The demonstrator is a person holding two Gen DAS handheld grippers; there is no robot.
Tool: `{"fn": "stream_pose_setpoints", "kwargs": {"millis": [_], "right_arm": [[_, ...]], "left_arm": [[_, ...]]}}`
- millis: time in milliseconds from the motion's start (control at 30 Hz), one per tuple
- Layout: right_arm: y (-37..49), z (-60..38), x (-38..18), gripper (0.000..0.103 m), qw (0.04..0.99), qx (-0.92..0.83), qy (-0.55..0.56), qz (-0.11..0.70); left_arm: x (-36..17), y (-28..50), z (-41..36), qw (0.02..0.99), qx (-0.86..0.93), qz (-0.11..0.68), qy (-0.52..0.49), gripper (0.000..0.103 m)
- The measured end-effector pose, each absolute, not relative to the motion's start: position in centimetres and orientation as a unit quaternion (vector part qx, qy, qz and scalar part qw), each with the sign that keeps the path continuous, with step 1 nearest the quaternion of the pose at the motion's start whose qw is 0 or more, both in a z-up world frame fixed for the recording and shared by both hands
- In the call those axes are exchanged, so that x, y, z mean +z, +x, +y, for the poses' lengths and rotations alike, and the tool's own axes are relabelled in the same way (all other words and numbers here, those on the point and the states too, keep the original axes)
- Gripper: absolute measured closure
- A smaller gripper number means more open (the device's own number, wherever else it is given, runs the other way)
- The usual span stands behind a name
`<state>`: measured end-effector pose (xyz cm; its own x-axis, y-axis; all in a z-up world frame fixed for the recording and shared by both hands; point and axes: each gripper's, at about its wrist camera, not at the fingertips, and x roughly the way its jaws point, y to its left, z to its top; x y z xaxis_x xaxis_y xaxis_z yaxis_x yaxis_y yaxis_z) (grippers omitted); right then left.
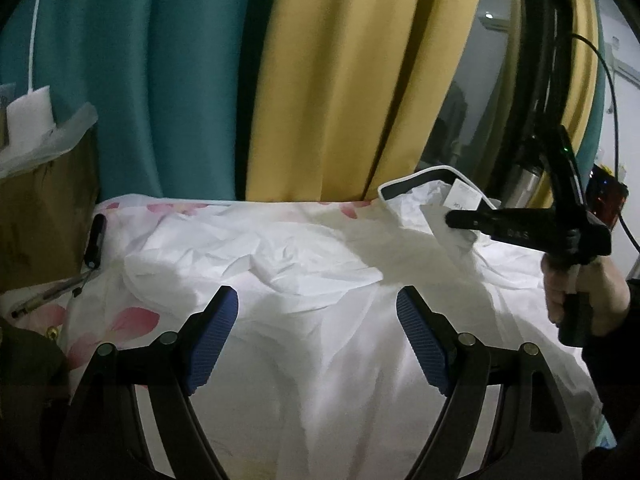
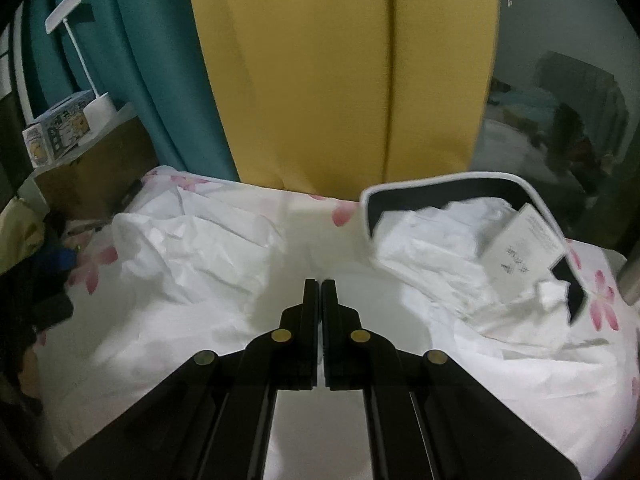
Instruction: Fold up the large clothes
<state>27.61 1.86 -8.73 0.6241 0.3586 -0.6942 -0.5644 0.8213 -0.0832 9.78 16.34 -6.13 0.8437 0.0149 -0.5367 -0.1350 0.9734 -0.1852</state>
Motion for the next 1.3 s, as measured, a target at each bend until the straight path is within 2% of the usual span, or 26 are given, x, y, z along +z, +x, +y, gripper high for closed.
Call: {"fn": "stream_pose_setpoints", "kwargs": {"millis": [600,967,1033,1067,1100,1167,1300], "right_arm": [[31.8,9.2,-14.5,0.100,0.869,0.262,-0.124,0.400],[29.3,6.1,-11.8,0.098,0.886,0.238,-0.122,0.379],[28.5,5.1,-11.3,0.092,0.890,0.233,-0.123,0.371],[27.9,4.4,-10.9,0.081,0.893,0.230,-0.122,0.367],[27.6,3.9,-10.7,0.065,0.895,0.230,-0.121,0.364],[26.7,2.5,-10.0,0.051,0.901,0.224,-0.118,0.353],[25.7,0.2,-9.2,0.050,0.907,0.212,-0.122,0.344]], "left_arm": [[-8.7,9.9,20.8,0.935,0.087,0.308,-0.154,0.019],[-8.0,11.6,17.7,0.935,0.040,0.324,-0.137,0.019],[-7.8,12.0,16.6,0.936,0.027,0.327,-0.129,0.019],[-7.7,12.2,16.2,0.936,0.025,0.328,-0.124,0.019],[-7.6,12.3,15.7,0.937,0.022,0.328,-0.119,0.019],[-7.4,12.8,14.7,0.937,0.015,0.330,-0.110,0.019],[-7.2,13.8,12.8,0.938,0.000,0.336,-0.092,0.019]]}}
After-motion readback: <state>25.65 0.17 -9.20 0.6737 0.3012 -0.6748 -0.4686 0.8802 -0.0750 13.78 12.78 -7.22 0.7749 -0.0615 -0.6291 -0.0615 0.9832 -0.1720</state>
